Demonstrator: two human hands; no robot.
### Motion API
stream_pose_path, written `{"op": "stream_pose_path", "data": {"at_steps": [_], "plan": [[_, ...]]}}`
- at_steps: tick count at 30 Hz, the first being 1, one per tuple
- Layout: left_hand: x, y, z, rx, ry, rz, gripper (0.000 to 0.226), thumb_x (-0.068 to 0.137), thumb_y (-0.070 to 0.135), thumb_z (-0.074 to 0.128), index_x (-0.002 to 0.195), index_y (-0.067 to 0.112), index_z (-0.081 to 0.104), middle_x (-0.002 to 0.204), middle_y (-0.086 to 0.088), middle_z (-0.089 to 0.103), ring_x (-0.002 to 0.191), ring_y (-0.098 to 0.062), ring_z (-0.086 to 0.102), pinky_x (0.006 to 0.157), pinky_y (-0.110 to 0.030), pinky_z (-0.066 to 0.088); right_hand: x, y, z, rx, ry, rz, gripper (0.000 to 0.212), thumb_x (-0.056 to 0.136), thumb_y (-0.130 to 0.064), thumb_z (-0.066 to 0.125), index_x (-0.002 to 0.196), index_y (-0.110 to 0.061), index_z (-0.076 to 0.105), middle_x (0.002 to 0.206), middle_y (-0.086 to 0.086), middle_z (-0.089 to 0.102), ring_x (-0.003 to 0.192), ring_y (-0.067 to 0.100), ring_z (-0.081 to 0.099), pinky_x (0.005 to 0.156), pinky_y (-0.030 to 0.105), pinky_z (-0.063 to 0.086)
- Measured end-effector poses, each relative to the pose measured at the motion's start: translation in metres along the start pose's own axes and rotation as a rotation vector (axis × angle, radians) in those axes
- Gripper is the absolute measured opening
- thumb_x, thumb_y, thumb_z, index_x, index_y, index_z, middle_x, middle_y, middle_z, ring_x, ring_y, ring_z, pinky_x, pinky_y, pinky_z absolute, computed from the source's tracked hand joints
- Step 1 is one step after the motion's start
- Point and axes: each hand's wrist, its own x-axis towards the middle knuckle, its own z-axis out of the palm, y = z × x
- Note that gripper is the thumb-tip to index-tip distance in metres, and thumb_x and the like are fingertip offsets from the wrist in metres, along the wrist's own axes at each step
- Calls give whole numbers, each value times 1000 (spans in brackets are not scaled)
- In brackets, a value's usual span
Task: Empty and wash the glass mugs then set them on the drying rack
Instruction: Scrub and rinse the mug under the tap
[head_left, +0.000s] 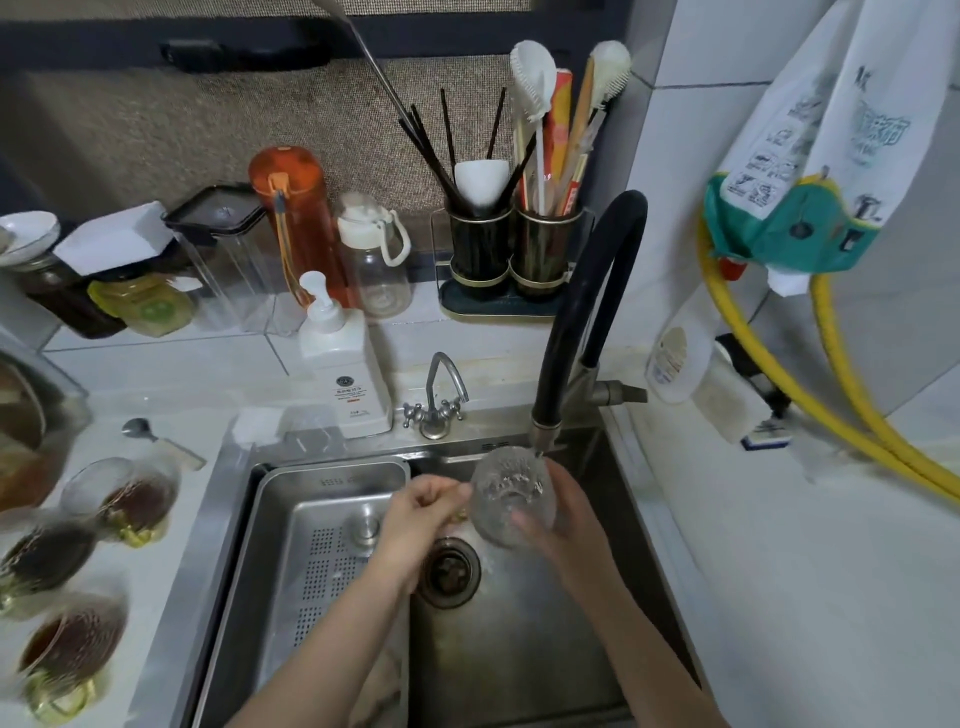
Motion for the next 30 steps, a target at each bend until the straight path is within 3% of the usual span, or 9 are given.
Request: {"op": "stream_pose_path", "data": {"at_steps": [2, 5, 11, 14, 16, 21, 23, 25, 30], "plan": [[4, 5, 8, -21, 14, 26, 4, 83, 12, 69, 82, 11, 65, 76, -7, 59, 71, -13, 57, 62, -18, 50, 8, -10, -6, 20, 2, -11, 43, 83, -23, 71, 122, -23, 55, 112, -9, 66, 102, 1, 63, 83, 18, 51], [-4, 2, 29, -17, -56, 29, 4, 83, 11, 68, 80, 13, 66, 80, -7, 66, 73, -13, 60, 63, -19, 50, 0, -14, -23, 83, 49, 26, 43, 74, -47, 73, 108, -25, 59, 95, -20, 69, 88, -5, 65, 73, 12, 50], [-14, 1, -2, 14, 19, 18, 7, 84, 9, 67, 78, 8, 66, 70, -5, 66, 66, -12, 61, 59, -19, 51, -13, 0, -3, 95, -29, 37, 56, 82, -29, 72, 132, -22, 51, 125, -5, 62, 116, 8, 58, 92, 18, 49], [-4, 8, 3, -46, 71, 8, 13, 84, 10, 68, 73, 10, 61, 73, -10, 63, 69, -16, 58, 64, -26, 49, 8, -9, -7, 70, -55, 90, 70, 74, -57, 68, 136, -35, 46, 130, -9, 59, 119, 13, 57, 104, 40, 46], [-3, 8, 13, -73, 39, -8, 13, 83, 11, 69, 73, 9, 61, 73, -13, 61, 68, -20, 56, 63, -28, 46, 13, -8, -14, 84, -47, 102, 67, 74, -61, 65, 135, -40, 46, 129, -10, 59, 118, 15, 58, 103, 46, 45], [-5, 6, -4, -125, 135, -26, 19, 86, 10, 66, 70, 10, 56, 69, -11, 60, 60, -15, 56, 52, -19, 49, 22, -8, 7, 85, -85, 104, 57, 74, -54, 67, 126, -34, 56, 125, -7, 62, 117, 13, 58, 99, 34, 48], [-1, 7, -7, -154, 171, -24, 23, 86, 11, 66, 66, 13, 53, 67, -11, 58, 58, -15, 53, 50, -20, 46, 32, -13, 13, 107, -85, 147, 37, 82, -39, 67, 117, -28, 60, 114, -3, 65, 109, 15, 61, 87, 17, 48], [0, 8, 3, -142, 143, -32, 21, 86, 12, 66, 68, 12, 54, 66, -11, 56, 57, -15, 52, 54, -24, 45, 35, -13, 7, 167, -40, 177, 18, 89, -30, 63, 106, -25, 62, 100, -3, 64, 100, 17, 60, 84, 19, 45], [-8, 4, 9, -78, 11, 5, 7, 84, 9, 67, 86, 3, 64, 69, -6, 62, 63, -13, 56, 65, -25, 49, 17, -7, -3, 114, -24, 125, 58, 82, -63, 56, 134, -40, 46, 132, -16, 56, 124, 4, 50, 106, 37, 39]]}}
